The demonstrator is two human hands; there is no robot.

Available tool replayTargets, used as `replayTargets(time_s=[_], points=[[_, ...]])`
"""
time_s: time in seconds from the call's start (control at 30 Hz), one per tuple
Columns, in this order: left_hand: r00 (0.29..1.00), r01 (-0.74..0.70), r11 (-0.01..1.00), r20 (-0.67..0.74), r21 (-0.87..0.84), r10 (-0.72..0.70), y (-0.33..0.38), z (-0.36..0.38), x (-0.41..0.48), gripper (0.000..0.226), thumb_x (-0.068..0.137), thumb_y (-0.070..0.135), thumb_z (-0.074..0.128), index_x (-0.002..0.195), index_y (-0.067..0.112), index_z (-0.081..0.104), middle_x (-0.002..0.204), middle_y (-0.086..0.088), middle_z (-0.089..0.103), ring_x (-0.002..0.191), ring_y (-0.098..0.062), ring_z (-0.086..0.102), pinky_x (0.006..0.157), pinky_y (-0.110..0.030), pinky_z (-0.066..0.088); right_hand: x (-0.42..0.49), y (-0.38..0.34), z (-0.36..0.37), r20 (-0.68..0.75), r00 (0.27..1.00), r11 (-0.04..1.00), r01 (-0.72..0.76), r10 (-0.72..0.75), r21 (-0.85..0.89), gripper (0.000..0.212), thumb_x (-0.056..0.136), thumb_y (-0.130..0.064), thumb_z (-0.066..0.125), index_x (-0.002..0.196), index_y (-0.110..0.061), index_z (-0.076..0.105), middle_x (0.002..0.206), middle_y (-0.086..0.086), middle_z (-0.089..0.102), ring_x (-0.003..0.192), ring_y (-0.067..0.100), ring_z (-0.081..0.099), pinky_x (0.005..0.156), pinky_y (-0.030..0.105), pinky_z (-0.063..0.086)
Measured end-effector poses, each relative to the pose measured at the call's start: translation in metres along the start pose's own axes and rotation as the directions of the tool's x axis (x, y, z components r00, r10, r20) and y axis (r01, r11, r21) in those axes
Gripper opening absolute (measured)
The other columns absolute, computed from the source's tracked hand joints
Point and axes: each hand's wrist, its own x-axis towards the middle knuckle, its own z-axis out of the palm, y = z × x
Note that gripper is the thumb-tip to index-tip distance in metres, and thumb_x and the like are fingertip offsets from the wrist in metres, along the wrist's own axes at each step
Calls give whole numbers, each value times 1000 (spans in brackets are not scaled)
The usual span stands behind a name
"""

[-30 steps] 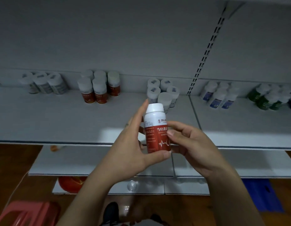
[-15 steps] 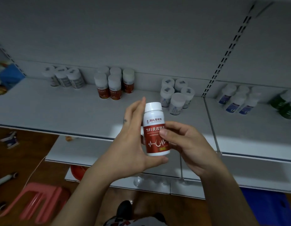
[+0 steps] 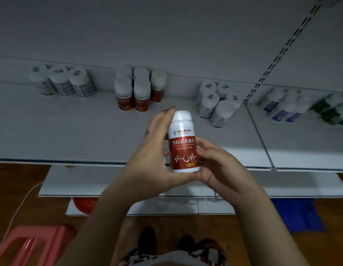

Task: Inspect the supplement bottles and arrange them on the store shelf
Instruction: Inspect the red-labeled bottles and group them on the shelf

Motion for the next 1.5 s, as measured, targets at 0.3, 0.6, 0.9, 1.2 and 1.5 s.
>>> replayTargets(time_s=[0.3, 0.6, 0.9, 1.2, 1.5], points=[[999, 13, 989, 49, 147, -21, -24, -31, 1, 127, 61, 50, 86, 154, 22, 5, 152, 12, 13, 141, -7, 22, 114, -38, 35, 19, 13, 25, -89, 996, 998, -15, 9, -66, 45, 82, -15, 63, 125, -2, 62, 117, 24, 67, 106, 36, 66, 88, 42, 58], [996, -83, 983, -3, 162, 84, -33, -37, 5, 127, 59, 49, 84, 154, 23, 5, 147, 19, 14, 130, 19, 15, 97, 5, 21, 27, 14, 37, -58, 998, 985, -8, -2, -172, 50, 75, -22, 77, 122, -5, 66, 114, 24, 68, 101, 32, 66, 90, 38, 54], [992, -104, 994, -66, 44, 107, -28, -45, -2, 123, 53, 49, 85, 152, 29, 15, 150, 8, 23, 132, 6, 33, 104, -12, 37, 30, 7, 41, 86, 996, 998, -6, 1, 60, 48, 93, -25, 55, 133, 1, 55, 129, 32, 57, 117, 47, 57, 102, 57, 46], [999, -25, 997, 24, 80, 23, -22, -52, -6, 120, 56, 72, 71, 149, 52, -1, 140, 24, 22, 131, 8, 31, 106, -28, 41, 31, 6, 38, 18, 995, 987, 104, -103, -122, 67, 62, -45, 88, 114, -7, 70, 102, 12, 72, 93, 21, 69, 83, 31, 57], [999, -18, 998, -49, -55, 15, -22, -45, -4, 105, 70, 41, 84, 151, 48, 17, 119, 18, 52, 92, -10, 62, 73, -30, 56, 27, 3, 40, -144, 969, 946, 152, -200, -286, 53, 85, -41, 57, 123, -5, 62, 116, 24, 68, 102, 34, 63, 92, 46, 50]])
